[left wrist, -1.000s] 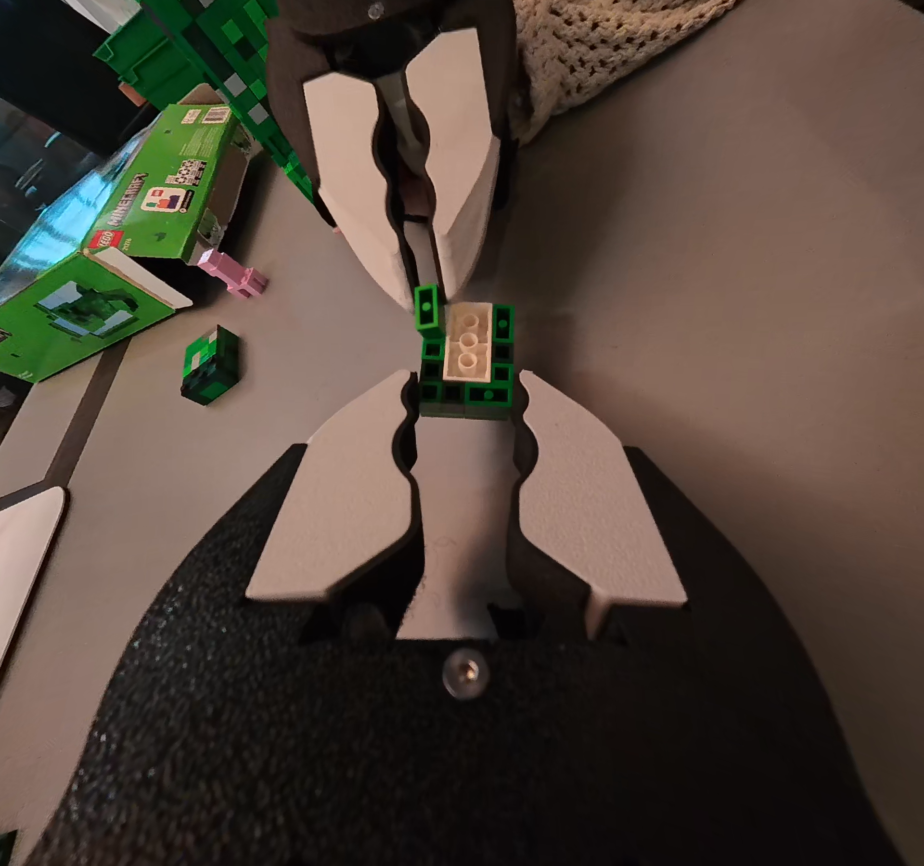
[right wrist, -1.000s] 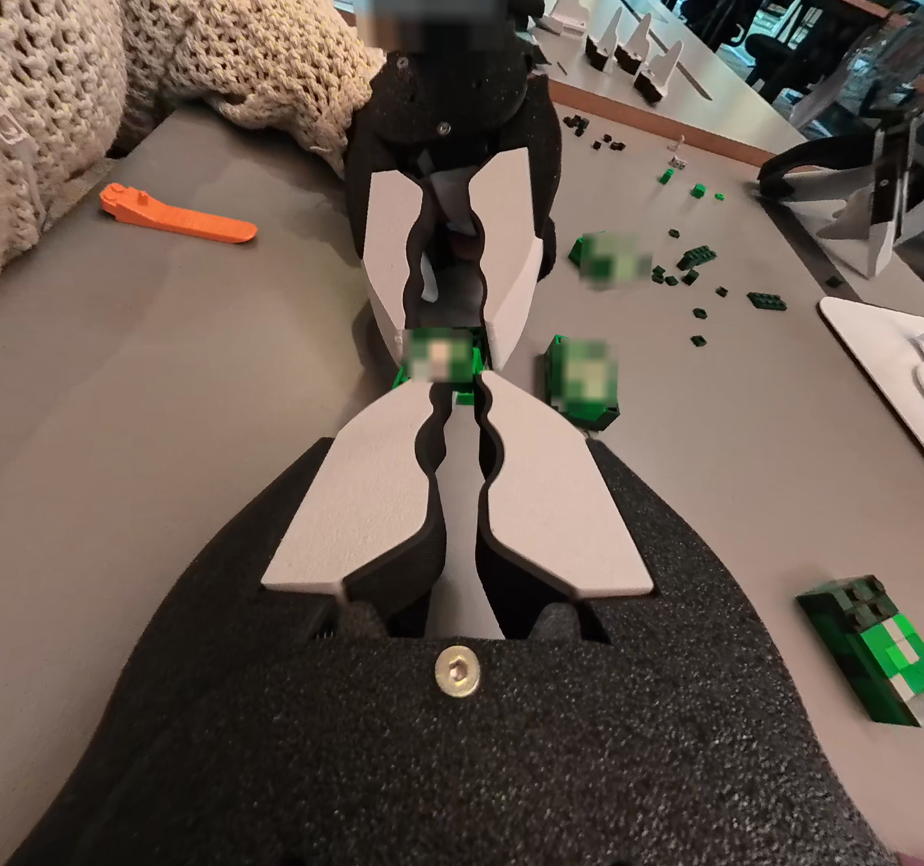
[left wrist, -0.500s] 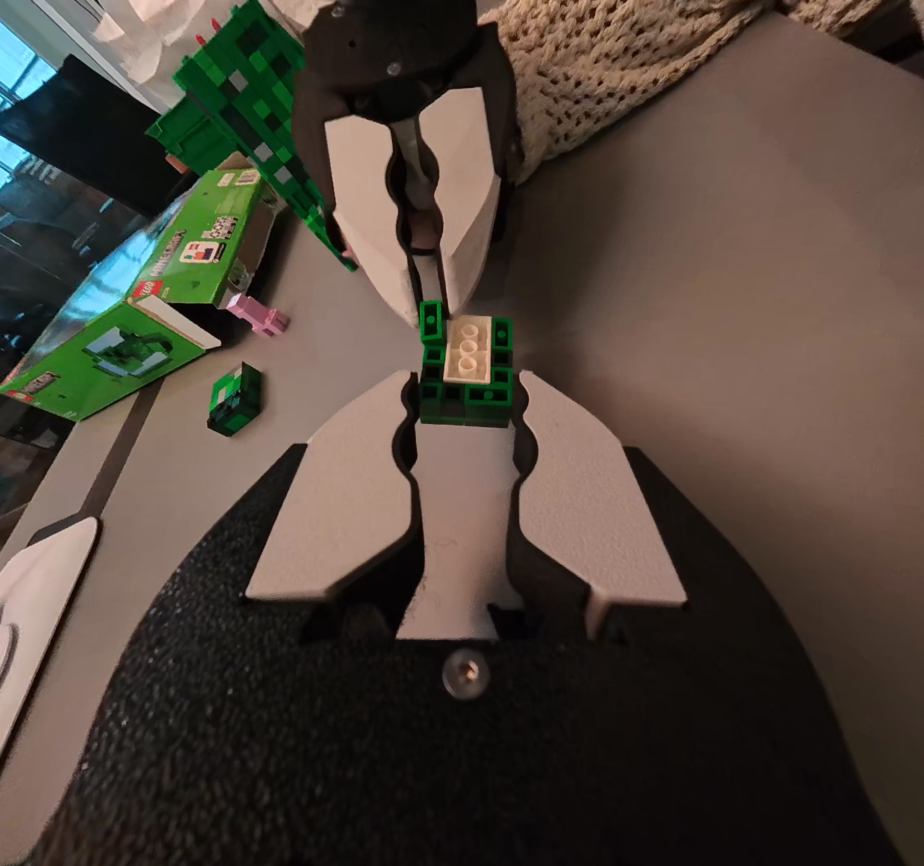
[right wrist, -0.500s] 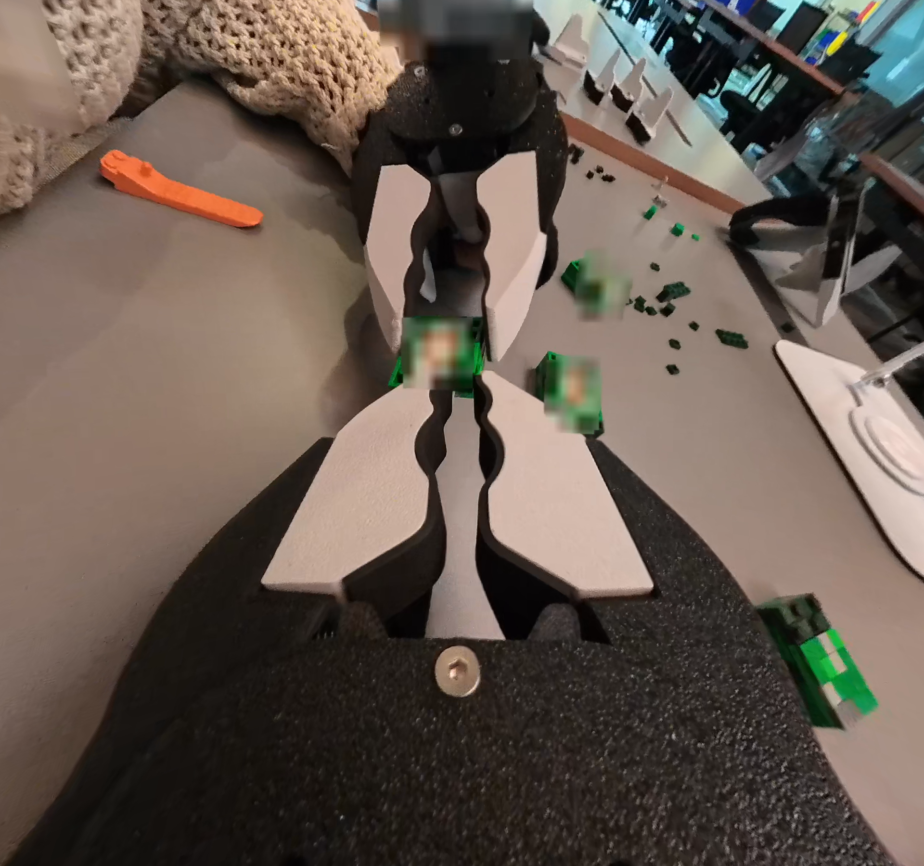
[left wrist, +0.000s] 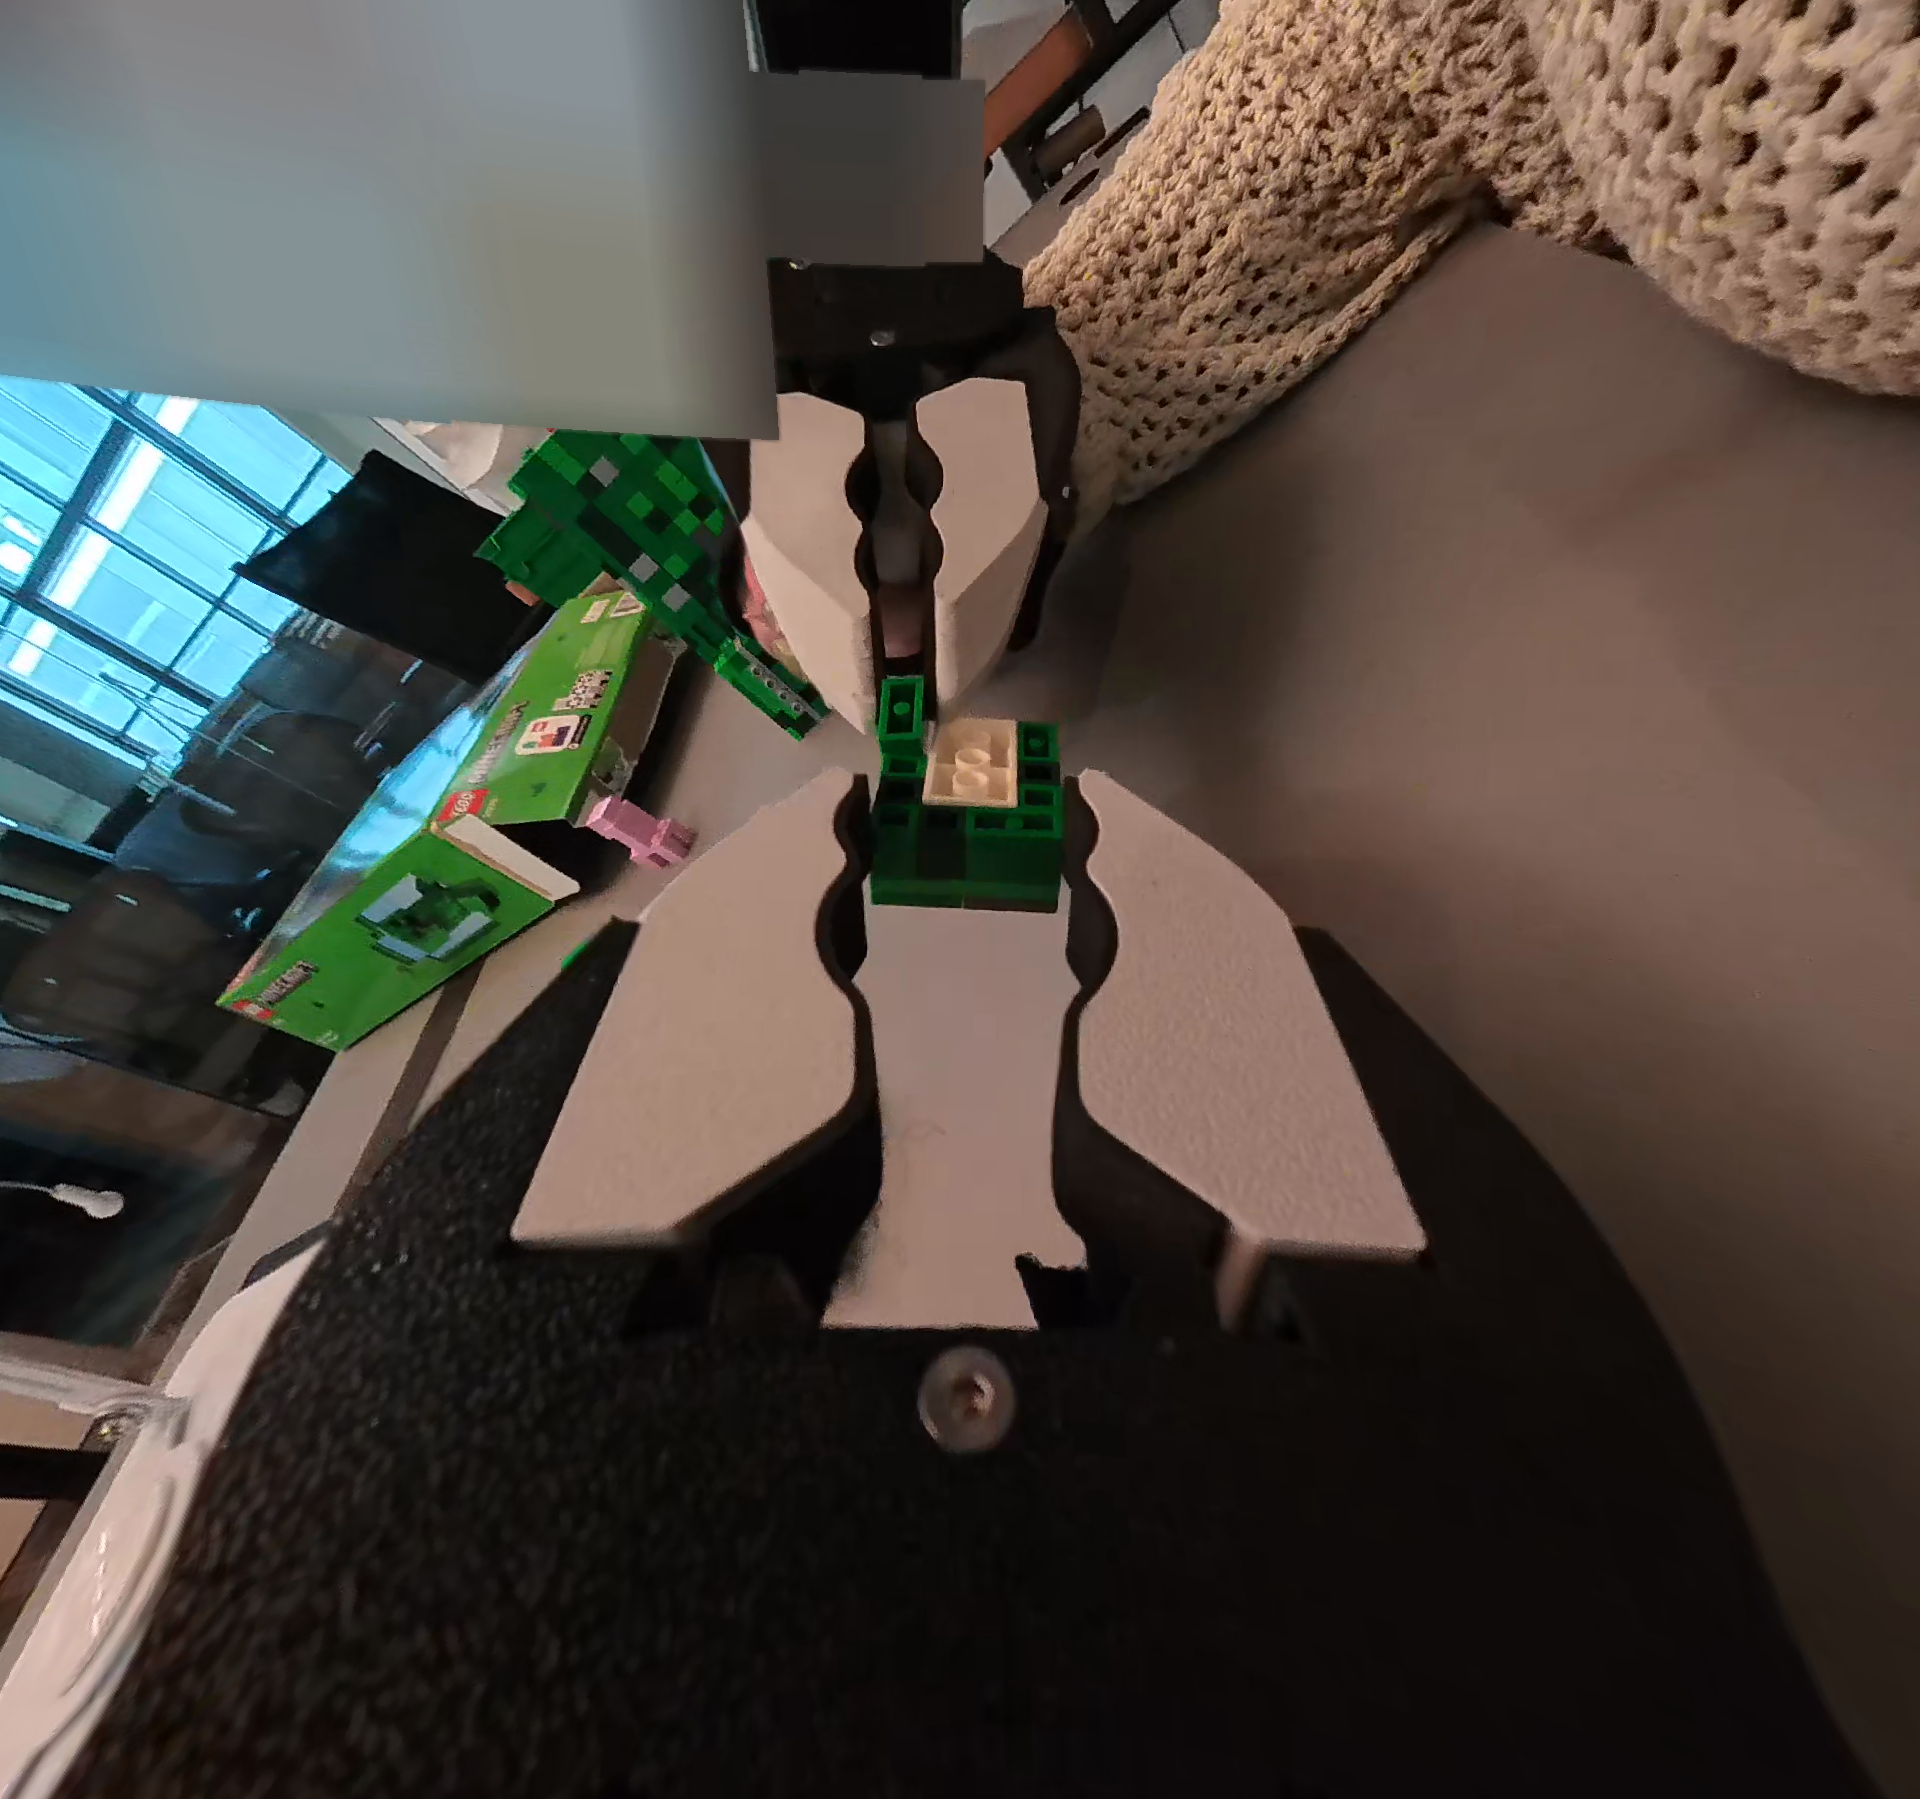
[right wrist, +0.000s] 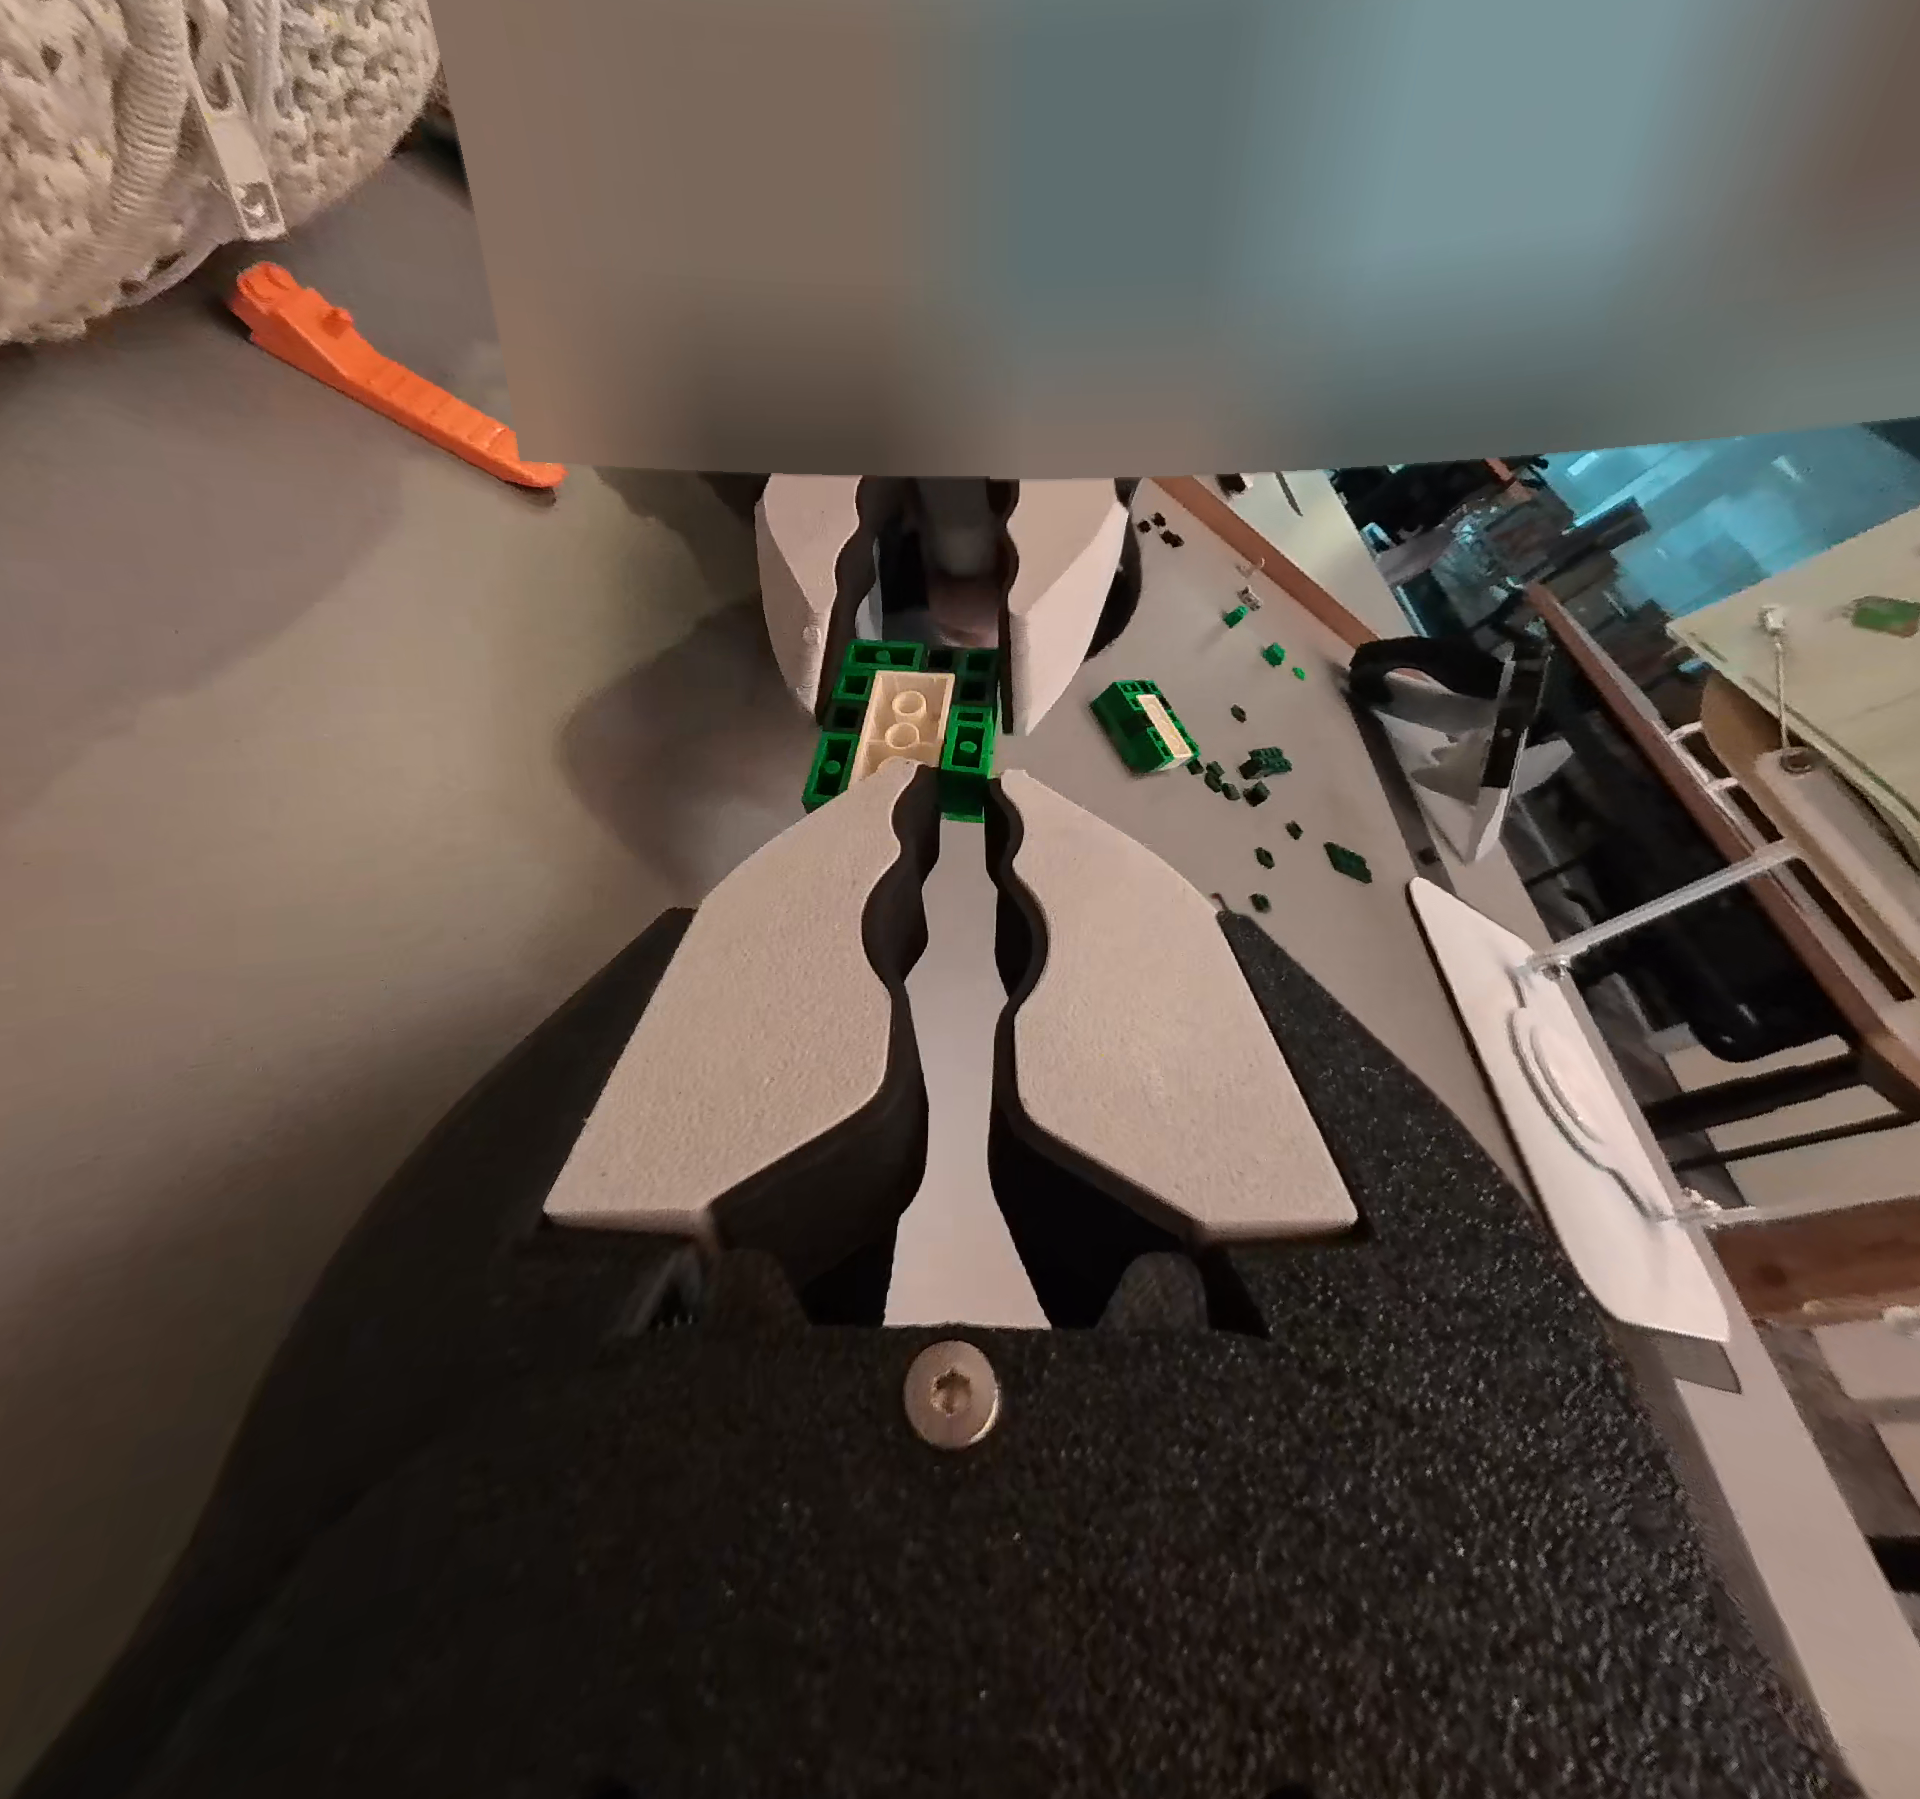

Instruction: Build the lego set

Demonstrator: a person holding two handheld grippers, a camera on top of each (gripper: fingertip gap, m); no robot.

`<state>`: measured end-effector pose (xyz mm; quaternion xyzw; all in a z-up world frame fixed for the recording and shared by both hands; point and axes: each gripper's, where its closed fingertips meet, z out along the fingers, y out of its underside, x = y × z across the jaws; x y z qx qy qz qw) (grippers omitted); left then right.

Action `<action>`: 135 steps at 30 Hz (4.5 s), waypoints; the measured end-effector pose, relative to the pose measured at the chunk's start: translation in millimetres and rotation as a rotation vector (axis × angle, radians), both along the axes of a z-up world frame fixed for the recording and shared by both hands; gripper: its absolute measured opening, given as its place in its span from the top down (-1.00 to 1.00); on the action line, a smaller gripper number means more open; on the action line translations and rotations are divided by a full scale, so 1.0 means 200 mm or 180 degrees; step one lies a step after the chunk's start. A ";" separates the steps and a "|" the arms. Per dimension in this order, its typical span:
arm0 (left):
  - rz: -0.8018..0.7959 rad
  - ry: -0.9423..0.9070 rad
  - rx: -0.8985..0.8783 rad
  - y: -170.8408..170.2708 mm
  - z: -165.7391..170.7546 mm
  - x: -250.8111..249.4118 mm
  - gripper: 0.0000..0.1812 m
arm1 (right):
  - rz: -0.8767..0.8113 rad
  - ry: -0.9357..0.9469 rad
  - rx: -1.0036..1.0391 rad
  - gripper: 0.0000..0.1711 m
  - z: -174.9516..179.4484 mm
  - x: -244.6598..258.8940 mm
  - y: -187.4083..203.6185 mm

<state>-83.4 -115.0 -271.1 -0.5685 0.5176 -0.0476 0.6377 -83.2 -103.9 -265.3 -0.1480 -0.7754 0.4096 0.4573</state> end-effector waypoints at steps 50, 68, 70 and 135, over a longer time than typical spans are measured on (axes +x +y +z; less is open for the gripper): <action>0.2326 -0.1653 -0.3603 -0.26 -0.24 -0.01 0.03 | -0.0495 -0.1712 -0.0679 0.91 -0.25 -0.06 -0.14; 0.1944 -0.3417 -0.3607 -0.12 -0.12 -0.10 0.33 | -0.0473 -0.1784 -0.0503 0.90 -0.29 -0.03 -0.12; 0.1706 -0.3714 -0.3669 -0.12 -0.09 -0.10 0.52 | -0.0481 -0.1794 -0.0417 0.90 -0.30 -0.03 -0.12; -0.1379 -0.6569 0.0936 -0.32 1.08 -0.17 0.82 | 0.0131 -0.2194 0.2477 0.91 1.11 -0.15 -0.32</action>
